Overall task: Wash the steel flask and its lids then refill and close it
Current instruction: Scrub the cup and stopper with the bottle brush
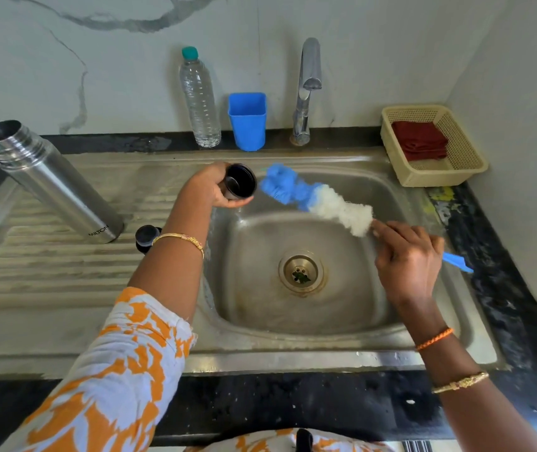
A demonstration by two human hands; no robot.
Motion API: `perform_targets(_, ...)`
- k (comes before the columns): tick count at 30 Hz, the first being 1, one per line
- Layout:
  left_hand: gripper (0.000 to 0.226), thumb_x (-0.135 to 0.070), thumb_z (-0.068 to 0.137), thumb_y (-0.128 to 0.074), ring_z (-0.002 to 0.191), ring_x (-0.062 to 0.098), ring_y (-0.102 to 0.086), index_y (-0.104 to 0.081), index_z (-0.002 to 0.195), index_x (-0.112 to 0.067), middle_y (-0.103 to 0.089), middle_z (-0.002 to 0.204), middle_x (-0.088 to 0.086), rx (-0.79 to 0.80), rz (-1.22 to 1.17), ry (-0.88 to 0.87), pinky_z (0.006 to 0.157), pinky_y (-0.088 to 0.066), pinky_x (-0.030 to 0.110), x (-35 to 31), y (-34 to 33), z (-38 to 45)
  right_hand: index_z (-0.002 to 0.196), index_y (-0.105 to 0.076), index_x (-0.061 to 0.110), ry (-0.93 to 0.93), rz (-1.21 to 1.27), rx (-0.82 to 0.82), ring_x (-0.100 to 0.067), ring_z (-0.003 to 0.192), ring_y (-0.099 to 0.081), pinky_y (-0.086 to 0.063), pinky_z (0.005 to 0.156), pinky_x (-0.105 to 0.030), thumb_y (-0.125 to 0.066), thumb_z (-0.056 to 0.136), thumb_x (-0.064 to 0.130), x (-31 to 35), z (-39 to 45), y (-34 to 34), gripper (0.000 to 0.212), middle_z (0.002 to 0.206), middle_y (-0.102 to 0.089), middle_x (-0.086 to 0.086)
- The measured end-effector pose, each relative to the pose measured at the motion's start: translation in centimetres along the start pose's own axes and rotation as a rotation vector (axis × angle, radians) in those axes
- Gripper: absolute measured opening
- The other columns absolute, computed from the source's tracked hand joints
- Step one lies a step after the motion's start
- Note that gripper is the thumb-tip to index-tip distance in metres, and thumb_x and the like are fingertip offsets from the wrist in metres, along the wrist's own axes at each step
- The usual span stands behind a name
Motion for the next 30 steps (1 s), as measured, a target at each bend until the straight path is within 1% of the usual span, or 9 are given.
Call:
perform_targets(2,0.035,-0.028,0.091,-0.058,0.091,0.039,-0.058,-0.051,0.115,-0.002,-0.055,0.111,0.024,0.043,-0.194,-0.001,0.047,-0.057,0.046,0.4,0.6,-0.1,0.094,-0.074,0.015,-0.198,0.114,0.052,-0.029,0.075,-0.064,-0.038,0.071,-0.033,-0.057,0.079,0.002,-0.2,-0.7,0.0,0.026,0.090,-0.073,-0.003)
perform_targets(5,0.053,-0.027,0.077,-0.071,0.104,0.041,-0.056,-0.051,0.119,-0.002,-0.053,0.120,0.024,0.190,-0.311,-0.039,0.061,-0.059,0.046,2.0,0.3,-0.6,0.097,-0.074,0.012,-0.474,0.330,0.165,-0.029,0.082,-0.066,-0.043,0.070,-0.025,-0.062,0.085,0.005,0.7,-1.3,-0.4,0.018,0.093,-0.073,-0.008)
perform_targets(9,0.029,-0.001,0.086,-0.056,0.116,0.042,-0.052,-0.049,0.114,-0.003,-0.048,0.127,0.025,0.262,-0.298,-0.143,0.078,-0.057,0.053,3.9,0.0,-1.6,0.101,-0.073,0.017,-0.621,0.399,0.307,-0.023,0.087,-0.063,-0.044,0.071,-0.028,-0.062,0.089,0.016,1.9,-1.2,-0.2,0.017,0.087,-0.069,0.000)
perform_targets(12,0.028,-0.009,0.093,-0.053,0.115,0.038,-0.054,-0.045,0.120,-0.007,-0.050,0.123,0.021,0.148,-0.174,-0.192,0.075,-0.056,0.048,4.1,0.6,-2.0,0.098,-0.074,0.019,-0.696,0.463,0.419,-0.018,0.086,-0.060,-0.046,0.074,-0.030,-0.063,0.089,0.018,2.9,-0.3,0.2,0.014,0.085,-0.065,0.004)
perform_targets(15,0.018,-0.026,0.098,-0.049,0.084,0.023,-0.060,-0.045,0.112,-0.015,-0.057,0.098,0.011,-0.065,0.178,-0.274,0.071,-0.053,0.034,3.5,1.7,-3.1,0.089,-0.074,0.022,-0.719,0.572,0.512,-0.013,0.082,-0.061,-0.047,0.071,-0.028,-0.063,0.089,0.020,4.2,0.6,0.1,0.010,0.082,-0.070,0.008)
perform_targets(18,0.015,-0.028,0.094,-0.057,0.066,0.013,-0.051,-0.054,0.098,-0.014,-0.057,0.097,0.007,-0.257,0.432,-0.409,0.059,-0.044,0.024,1.9,4.0,-3.5,0.083,-0.074,0.020,-0.714,0.647,0.550,-0.007,0.072,-0.058,-0.042,0.065,-0.018,-0.064,0.088,0.021,6.0,1.3,-0.3,0.011,0.079,-0.071,0.010)
perform_targets(22,0.011,-0.018,0.083,-0.072,0.071,0.023,-0.066,-0.060,0.083,-0.015,-0.067,0.095,0.012,-0.368,0.576,-0.548,0.067,-0.055,0.032,0.2,8.6,-3.8,0.084,-0.075,0.016,-0.769,0.745,0.575,0.005,0.052,-0.053,-0.040,0.060,-0.017,-0.064,0.088,0.020,8.3,2.1,-1.1,0.012,0.073,-0.070,0.005)
perform_targets(25,0.018,-0.010,0.075,-0.080,0.080,0.029,-0.071,-0.062,0.068,-0.011,-0.071,0.089,0.017,-0.516,0.565,-0.631,0.076,-0.059,0.042,-0.7,11.8,-4.0,0.087,-0.072,0.013,-0.810,0.784,0.591,0.007,0.040,-0.046,-0.032,0.041,-0.007,-0.060,0.090,0.017,10.1,2.4,-1.2,0.013,0.073,-0.067,-0.001)
perform_targets(30,0.023,0.000,0.079,-0.073,0.078,0.032,-0.071,-0.065,0.100,0.006,-0.070,0.099,0.019,-0.590,0.536,-0.589,0.062,-0.060,0.039,-1.4,14.5,-4.0,0.090,-0.072,0.011,-0.887,0.777,0.579,0.003,0.038,-0.045,-0.029,0.035,-0.007,-0.060,0.090,0.017,12.7,2.3,-1.8,0.013,0.073,-0.066,-0.003)
Point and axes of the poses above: each hand's wrist, its own z-axis towards the middle knuckle, its own y-axis out of the back of the hand, x = y × z, the point moved 2 cm from there along z, towards the middle knuckle
